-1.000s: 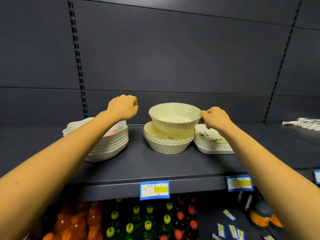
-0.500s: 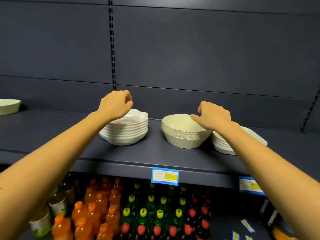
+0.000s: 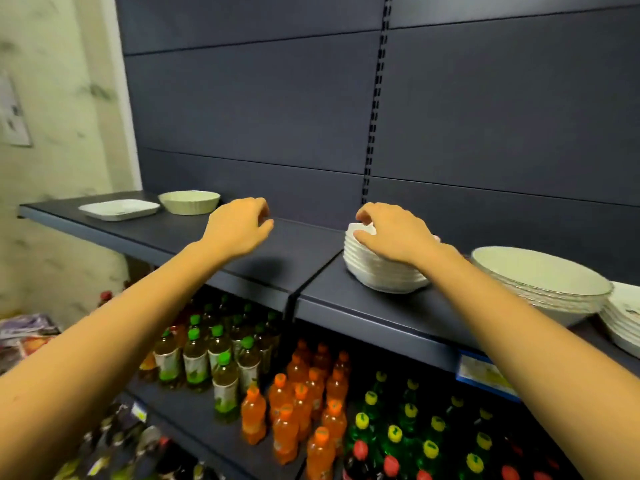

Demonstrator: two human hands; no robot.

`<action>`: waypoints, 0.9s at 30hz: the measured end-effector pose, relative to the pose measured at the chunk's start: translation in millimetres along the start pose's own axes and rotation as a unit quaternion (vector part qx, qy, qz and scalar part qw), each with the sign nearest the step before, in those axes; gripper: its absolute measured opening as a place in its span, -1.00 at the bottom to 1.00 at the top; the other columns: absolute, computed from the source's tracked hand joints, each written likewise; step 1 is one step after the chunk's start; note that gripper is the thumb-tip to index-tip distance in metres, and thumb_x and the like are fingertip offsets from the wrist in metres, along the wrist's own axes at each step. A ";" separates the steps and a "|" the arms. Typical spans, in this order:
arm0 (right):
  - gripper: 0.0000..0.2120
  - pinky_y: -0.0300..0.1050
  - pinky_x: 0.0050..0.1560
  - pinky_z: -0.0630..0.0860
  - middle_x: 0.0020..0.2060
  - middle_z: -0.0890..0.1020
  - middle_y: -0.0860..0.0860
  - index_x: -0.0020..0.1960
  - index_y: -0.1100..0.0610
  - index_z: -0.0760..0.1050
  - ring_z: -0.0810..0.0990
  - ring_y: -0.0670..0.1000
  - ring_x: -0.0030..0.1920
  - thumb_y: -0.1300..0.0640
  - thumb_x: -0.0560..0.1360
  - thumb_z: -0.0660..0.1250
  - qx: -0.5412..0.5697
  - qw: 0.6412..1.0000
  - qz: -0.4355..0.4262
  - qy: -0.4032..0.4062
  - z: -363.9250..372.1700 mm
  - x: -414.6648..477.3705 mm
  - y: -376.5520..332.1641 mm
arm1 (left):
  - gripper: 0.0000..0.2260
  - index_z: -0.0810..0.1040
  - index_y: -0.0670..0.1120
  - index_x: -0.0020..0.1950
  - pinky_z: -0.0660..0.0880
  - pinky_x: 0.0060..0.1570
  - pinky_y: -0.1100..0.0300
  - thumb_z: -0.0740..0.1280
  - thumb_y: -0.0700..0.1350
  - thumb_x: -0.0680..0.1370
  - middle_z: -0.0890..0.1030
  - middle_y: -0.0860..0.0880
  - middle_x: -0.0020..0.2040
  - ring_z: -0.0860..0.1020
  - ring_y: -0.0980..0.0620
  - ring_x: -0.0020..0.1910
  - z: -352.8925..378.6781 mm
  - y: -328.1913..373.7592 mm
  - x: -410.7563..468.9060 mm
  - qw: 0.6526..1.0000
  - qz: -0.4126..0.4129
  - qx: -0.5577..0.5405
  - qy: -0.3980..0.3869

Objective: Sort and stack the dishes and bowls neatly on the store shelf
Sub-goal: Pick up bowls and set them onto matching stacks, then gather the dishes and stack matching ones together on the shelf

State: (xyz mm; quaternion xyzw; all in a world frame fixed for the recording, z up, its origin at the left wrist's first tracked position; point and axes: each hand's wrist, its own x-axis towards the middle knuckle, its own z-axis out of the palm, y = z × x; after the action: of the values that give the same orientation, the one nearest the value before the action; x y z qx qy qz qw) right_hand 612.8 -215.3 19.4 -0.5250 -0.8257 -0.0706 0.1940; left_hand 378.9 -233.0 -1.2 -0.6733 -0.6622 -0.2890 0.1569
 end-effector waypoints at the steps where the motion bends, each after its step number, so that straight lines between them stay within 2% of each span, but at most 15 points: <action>1: -0.62 -0.04 0.14 0.42 0.33 0.48 -0.01 0.36 0.06 0.37 0.47 0.08 0.29 0.01 0.57 0.17 0.003 1.000 -0.009 0.002 4.5 7.1 -13.6 | -0.73 0.52 -0.17 0.16 0.44 -0.02 0.04 0.20 -0.04 0.56 0.60 -0.15 0.15 0.54 -0.18 0.10 -4.2 -15.5 -2.0 1.000 -0.007 0.006 0.000; 7: -0.62 -0.02 0.14 0.44 0.32 0.48 0.00 0.36 0.06 0.36 0.47 0.08 0.27 0.00 0.58 0.17 0.013 0.999 -0.039 -0.017 35.4 53.9 -101.9 | -0.73 0.52 -0.17 0.10 0.44 -0.01 0.04 0.22 -0.01 0.56 0.61 -0.20 0.10 0.55 -0.22 0.09 -29.4 -114.9 -10.1 0.997 -0.051 0.048 -0.011; 12: -0.63 0.00 0.12 0.47 0.27 0.52 0.01 0.35 0.07 0.37 0.50 0.08 0.24 0.01 0.57 0.18 0.025 0.998 -0.036 -0.033 68.0 87.7 -169.9 | -0.71 0.52 -0.16 0.08 0.51 0.02 0.00 0.20 0.03 0.56 0.62 -0.16 0.08 0.55 -0.17 0.05 -46.1 -199.0 -16.7 0.997 -0.041 0.069 -0.023; 16: -0.62 0.01 0.13 0.47 0.27 0.51 0.01 0.36 0.07 0.36 0.49 0.08 0.24 0.00 0.57 0.18 0.033 0.998 -0.034 -0.052 93.7 112.2 -217.3 | -0.72 0.53 -0.14 0.11 0.45 -0.03 0.06 0.18 0.02 0.58 0.60 -0.12 0.11 0.54 -0.14 0.09 -54.5 -254.0 -24.1 0.996 -0.040 0.082 -0.019; 21: -0.62 -0.01 0.11 0.44 0.27 0.51 0.03 0.35 0.07 0.37 0.49 0.11 0.24 0.00 0.57 0.18 0.034 0.996 -0.033 -0.074 115.2 144.6 -264.1 | -0.71 0.53 -0.13 0.06 0.51 -0.02 0.03 0.17 0.05 0.58 0.63 -0.14 0.08 0.57 -0.16 0.04 -56.8 -313.3 -23.6 0.993 -0.068 0.086 -0.038; 27: -0.63 0.02 0.12 0.46 0.25 0.52 0.05 0.34 0.08 0.38 0.51 0.12 0.21 0.00 0.56 0.19 0.027 0.996 -0.037 -0.082 143.3 190.9 -302.4 | -0.71 0.53 -0.14 0.05 0.49 -0.08 0.05 0.16 0.04 0.58 0.64 -0.13 0.06 0.58 -0.14 0.01 -43.6 -372.3 -11.1 0.993 -0.084 0.079 -0.032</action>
State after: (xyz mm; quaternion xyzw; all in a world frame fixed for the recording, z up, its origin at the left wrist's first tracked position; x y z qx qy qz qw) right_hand 235.8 -141.8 -10.0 -0.4924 -0.8594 -0.0119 0.1368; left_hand 5.7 -240.3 -37.5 -0.6101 -0.7415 -0.2265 0.1634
